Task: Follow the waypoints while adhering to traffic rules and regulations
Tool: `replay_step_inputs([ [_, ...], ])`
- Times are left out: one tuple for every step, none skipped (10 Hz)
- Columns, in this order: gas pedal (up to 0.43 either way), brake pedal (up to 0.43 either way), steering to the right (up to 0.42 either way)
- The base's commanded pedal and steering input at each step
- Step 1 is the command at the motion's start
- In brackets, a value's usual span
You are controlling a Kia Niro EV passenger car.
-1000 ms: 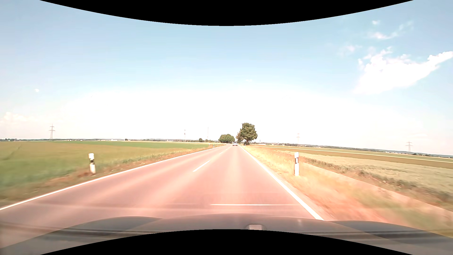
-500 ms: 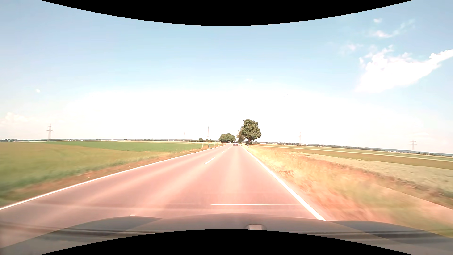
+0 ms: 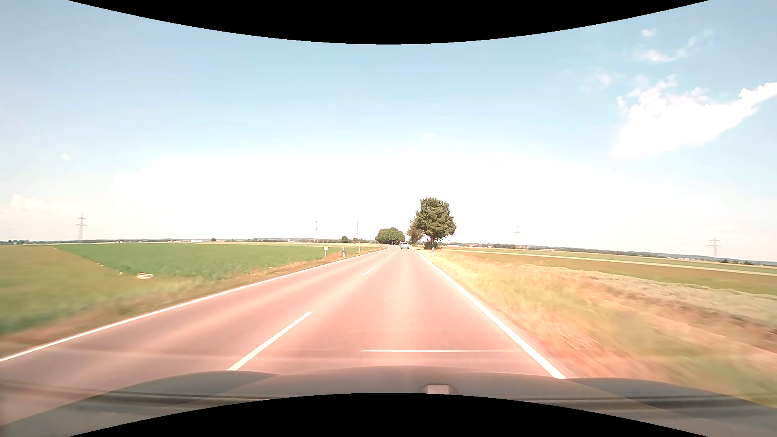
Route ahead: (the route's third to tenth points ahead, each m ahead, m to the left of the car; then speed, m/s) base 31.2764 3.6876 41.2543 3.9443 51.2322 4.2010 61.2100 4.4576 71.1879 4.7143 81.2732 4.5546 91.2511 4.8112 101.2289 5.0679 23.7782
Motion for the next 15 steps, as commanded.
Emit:
replay_step_inputs([
  [0.248,0.0,-0.001],
  [0.248,0.0,-0.001],
  [0.248,0.0,0.001],
  [0.248,0.0,0.003],
  [0.248,0.0,0.003],
  [0.248,0.0,0.003],
  [0.248,0.0,0.003],
  [0.248,0.0,0.003],
  [0.248,0.0,0.003],
  [0.248,0.0,0.003],
  [0.248,0.0,0.003],
  [0.248,0.0,0.002],
  [0.248,0.0,0.003],
  [0.248,0.0,0.002],
  [0.248,0.0,0.002],
])
